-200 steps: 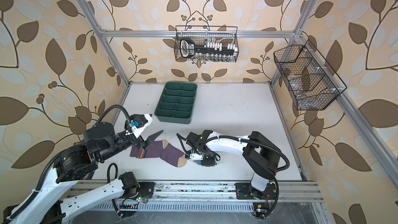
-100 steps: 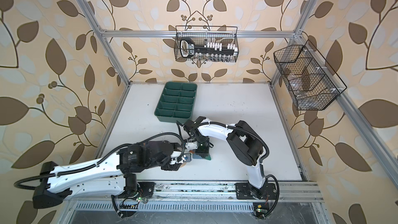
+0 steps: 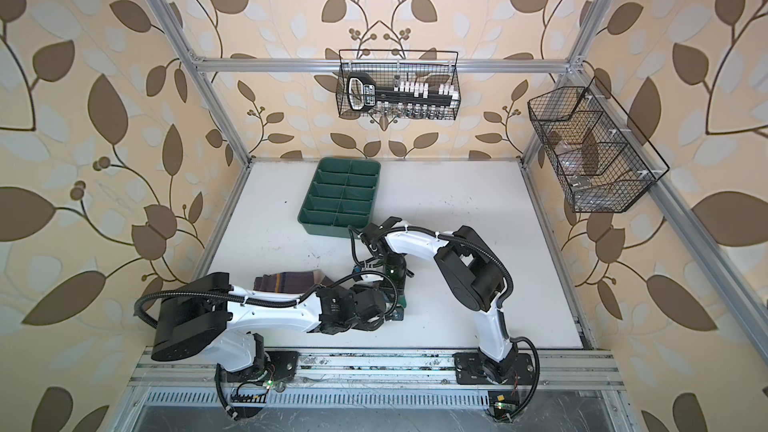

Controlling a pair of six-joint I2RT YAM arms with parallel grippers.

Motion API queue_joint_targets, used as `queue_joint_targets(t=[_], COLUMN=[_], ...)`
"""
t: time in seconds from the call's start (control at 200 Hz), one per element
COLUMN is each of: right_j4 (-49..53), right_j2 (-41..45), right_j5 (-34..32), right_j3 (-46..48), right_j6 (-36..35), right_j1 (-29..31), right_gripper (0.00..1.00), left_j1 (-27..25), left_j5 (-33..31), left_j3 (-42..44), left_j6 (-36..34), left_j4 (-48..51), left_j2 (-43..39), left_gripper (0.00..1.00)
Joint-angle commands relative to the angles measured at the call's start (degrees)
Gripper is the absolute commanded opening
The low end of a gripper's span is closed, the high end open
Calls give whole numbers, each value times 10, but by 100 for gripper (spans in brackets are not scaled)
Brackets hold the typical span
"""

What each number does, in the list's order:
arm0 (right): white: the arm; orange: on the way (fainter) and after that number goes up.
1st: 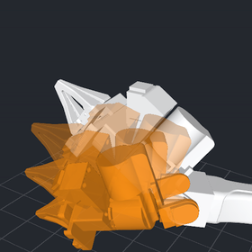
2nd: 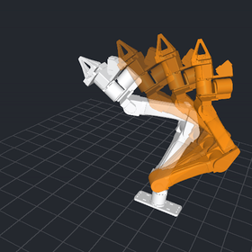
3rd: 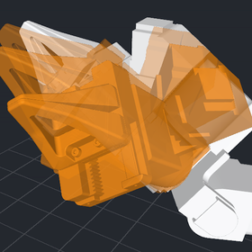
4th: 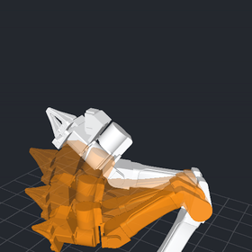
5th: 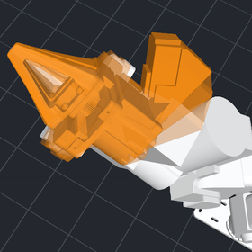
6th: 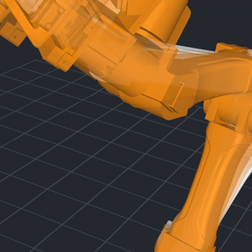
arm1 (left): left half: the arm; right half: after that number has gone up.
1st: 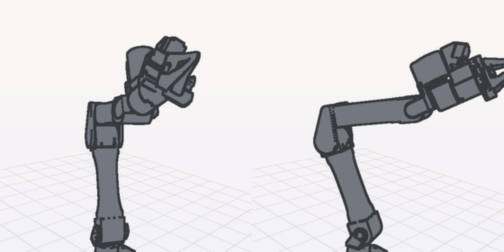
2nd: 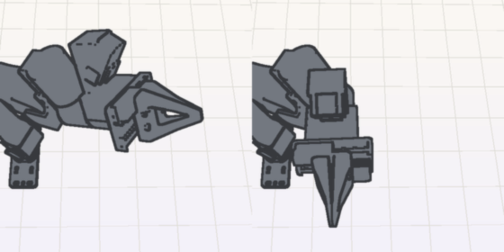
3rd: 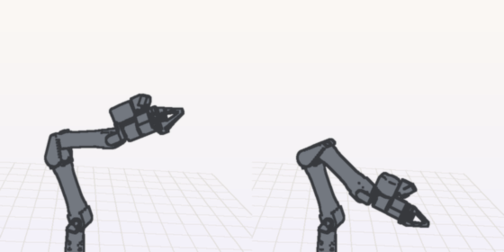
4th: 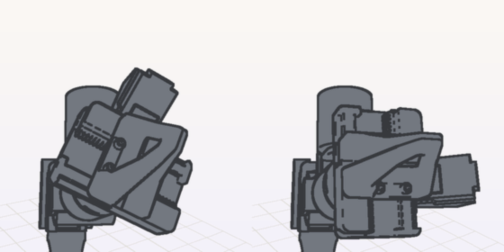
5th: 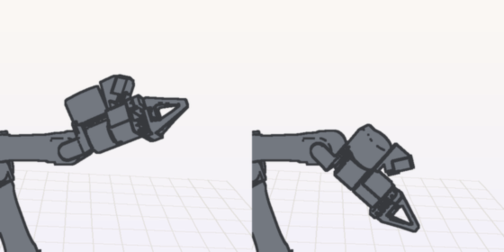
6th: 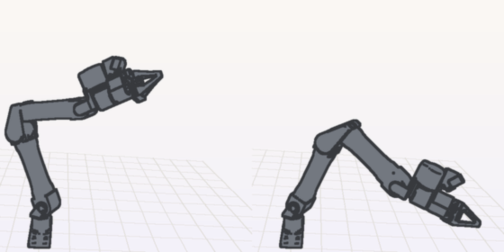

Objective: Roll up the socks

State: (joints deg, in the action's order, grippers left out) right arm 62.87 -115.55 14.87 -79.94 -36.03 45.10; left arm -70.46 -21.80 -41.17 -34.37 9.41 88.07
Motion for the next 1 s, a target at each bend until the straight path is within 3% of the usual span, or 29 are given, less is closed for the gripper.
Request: queue_joint_targets(t=[0.0,0.06,0.2,0.46,0.56,0.625,0.76,0.88,0.995], right_j4=[-49,-52,-56,-62,-93,-129,-224,-284,-338], right_j2=[-34,-33,-25,-1,26,64,183,302,420], right_j5=[-9,-6,5,2,-24,-43,-57,-76,-118], right_j3=[7,8,15,20,35,66,162,222,257], right_j6=[-24,-22,-21,-11,11,17,34,67,131], right_j1=[2,2,2,-1,-2,-6,-27,-67,-145], right_gripper=[10,11,13,18,26,32,56,57,57], left_j1=[11,14,25,46,54,57,59,59,59], left_j5=[-35,-40,-41,-12,-9,-4,41,75,120], left_j3=[-1,2,-8,-28,-51,-65,-78,-85,-111], left_j6=[-6,-6,1,17,23,26,19,10,22], left_j4=[-70,-84,-82,-50,-28,-14,26,41,80], left_j2=[11,22,61,97,118,128,128,130,139], left_gripper=[66,65,50,16,0,0,0,0,0])
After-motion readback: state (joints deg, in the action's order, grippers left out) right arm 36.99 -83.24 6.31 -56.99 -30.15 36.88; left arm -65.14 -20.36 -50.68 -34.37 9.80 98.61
